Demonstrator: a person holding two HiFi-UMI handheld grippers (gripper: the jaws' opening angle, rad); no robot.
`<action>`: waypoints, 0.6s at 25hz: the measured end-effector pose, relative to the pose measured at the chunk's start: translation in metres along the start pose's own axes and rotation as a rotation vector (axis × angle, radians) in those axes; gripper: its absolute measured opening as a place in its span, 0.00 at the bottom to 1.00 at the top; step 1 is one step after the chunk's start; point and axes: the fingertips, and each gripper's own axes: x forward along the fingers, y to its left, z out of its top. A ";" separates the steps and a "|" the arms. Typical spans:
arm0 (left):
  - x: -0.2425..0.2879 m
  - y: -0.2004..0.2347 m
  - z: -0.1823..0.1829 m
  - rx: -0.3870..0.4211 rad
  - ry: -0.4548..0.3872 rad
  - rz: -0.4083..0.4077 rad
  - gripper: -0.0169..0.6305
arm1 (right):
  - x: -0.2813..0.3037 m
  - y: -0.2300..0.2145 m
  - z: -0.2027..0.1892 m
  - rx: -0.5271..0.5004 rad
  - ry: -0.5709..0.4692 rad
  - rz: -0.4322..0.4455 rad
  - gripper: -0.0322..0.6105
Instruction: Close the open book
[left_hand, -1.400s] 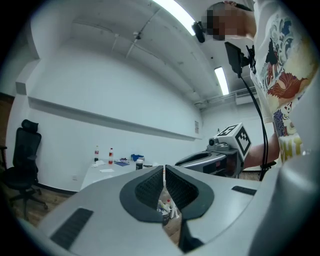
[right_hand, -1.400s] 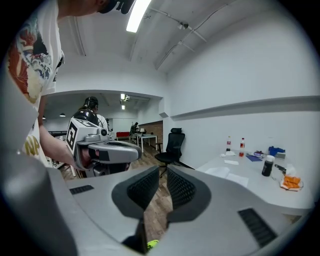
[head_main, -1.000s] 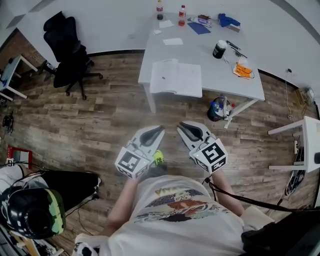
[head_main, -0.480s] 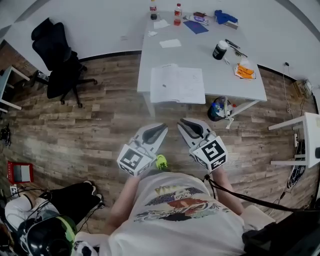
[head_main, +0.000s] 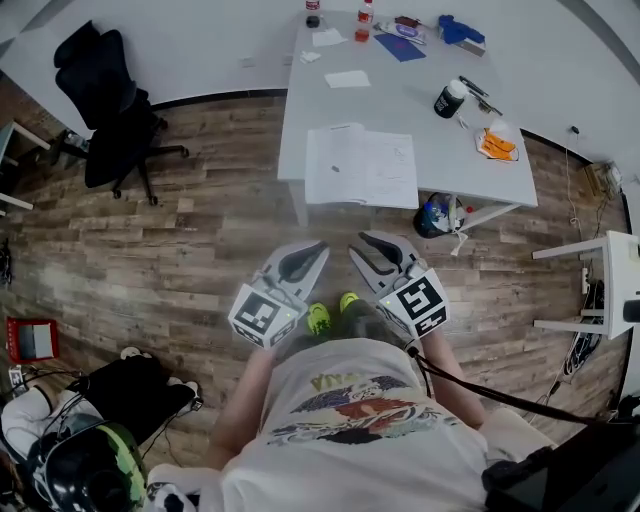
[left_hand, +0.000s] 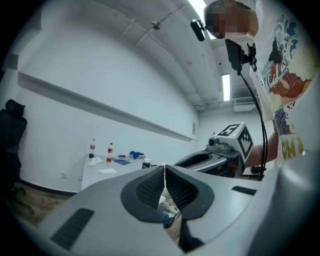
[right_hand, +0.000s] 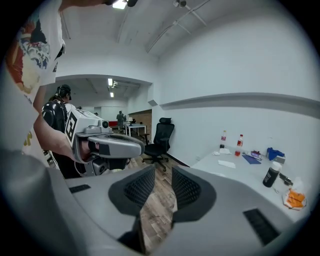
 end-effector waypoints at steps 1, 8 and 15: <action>0.001 0.004 -0.002 -0.002 0.005 0.004 0.05 | 0.004 -0.002 -0.001 -0.011 0.007 0.000 0.18; 0.014 0.024 -0.012 -0.015 0.039 0.032 0.05 | 0.026 -0.016 -0.023 -0.040 0.070 0.035 0.26; 0.045 0.043 -0.025 0.000 0.058 0.036 0.05 | 0.050 -0.049 -0.034 -0.100 0.113 0.076 0.30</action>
